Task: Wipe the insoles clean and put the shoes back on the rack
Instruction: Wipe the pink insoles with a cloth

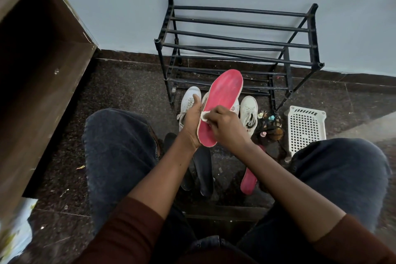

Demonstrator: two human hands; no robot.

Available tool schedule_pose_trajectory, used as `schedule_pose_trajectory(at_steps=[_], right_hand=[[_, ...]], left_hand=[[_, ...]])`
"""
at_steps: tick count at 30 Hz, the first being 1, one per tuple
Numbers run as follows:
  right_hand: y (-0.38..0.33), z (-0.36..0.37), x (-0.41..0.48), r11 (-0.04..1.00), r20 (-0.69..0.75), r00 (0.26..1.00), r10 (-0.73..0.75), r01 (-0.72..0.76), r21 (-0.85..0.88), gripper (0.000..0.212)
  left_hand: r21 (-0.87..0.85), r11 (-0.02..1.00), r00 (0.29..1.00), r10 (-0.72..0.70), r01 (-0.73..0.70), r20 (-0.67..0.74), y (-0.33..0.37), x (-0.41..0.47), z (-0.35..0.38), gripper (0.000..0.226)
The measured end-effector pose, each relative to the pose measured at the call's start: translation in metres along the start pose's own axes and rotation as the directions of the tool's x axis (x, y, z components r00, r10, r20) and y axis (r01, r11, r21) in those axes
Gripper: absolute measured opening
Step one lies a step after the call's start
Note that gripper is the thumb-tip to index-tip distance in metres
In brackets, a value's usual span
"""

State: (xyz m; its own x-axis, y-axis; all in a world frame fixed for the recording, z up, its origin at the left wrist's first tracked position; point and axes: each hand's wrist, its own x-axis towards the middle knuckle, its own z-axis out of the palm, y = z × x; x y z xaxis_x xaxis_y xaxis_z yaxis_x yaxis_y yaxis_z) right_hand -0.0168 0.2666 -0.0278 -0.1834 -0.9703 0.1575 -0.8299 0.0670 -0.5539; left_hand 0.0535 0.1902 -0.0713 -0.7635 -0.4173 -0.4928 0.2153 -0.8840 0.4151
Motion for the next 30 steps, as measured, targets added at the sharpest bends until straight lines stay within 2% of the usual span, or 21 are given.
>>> schedule_pose_trajectory(at_steps=[3, 7, 10, 15, 19, 22, 25, 30], right_hand=[[0.006, 0.0, 0.008, 0.998, -0.037, 0.998, 0.043, -0.044, -0.046, 0.019], [0.014, -0.002, 0.031, 0.989, -0.131, 0.985, 0.112, -0.123, -0.081, 0.02], [0.021, -0.006, 0.047, 0.975, -0.178, 0.964, 0.196, -0.211, -0.071, 0.022], [0.017, -0.004, 0.039, 0.97, -0.168, 0.959, 0.227, -0.239, -0.052, 0.023], [0.006, 0.002, 0.012, 0.986, -0.043, 0.986, 0.164, -0.165, -0.021, 0.022], [0.003, 0.003, 0.004, 0.987, -0.022, 0.987, 0.162, -0.162, -0.004, 0.02], [0.007, 0.0, 0.011, 0.979, -0.062, 0.977, 0.203, -0.204, -0.008, 0.018], [0.01, -0.001, 0.034, 0.96, -0.163, 0.953, 0.255, -0.27, -0.072, 0.021]], left_hand=[[0.013, 1.0, 1.0, -0.011, 0.011, -0.005, -0.002, -0.003, 0.004, 0.082], [0.07, 0.997, 0.999, 0.028, -0.026, -0.027, -0.001, -0.007, 0.009, 0.052], [0.097, 0.995, 1.0, 0.015, -0.012, -0.021, -0.002, -0.008, 0.009, 0.042], [0.059, 0.998, 1.0, 0.013, -0.012, -0.028, -0.004, -0.009, 0.007, 0.05], [-0.009, 1.0, 1.0, 0.014, -0.014, -0.021, -0.004, -0.006, 0.004, 0.082], [0.001, 1.0, 1.0, -0.02, 0.02, -0.02, -0.006, -0.005, 0.003, 0.092], [0.015, 0.999, 0.999, -0.04, 0.04, -0.014, -0.008, -0.006, 0.006, 0.08], [0.078, 0.997, 0.999, 0.025, -0.023, -0.033, 0.0, -0.01, 0.013, 0.051]])
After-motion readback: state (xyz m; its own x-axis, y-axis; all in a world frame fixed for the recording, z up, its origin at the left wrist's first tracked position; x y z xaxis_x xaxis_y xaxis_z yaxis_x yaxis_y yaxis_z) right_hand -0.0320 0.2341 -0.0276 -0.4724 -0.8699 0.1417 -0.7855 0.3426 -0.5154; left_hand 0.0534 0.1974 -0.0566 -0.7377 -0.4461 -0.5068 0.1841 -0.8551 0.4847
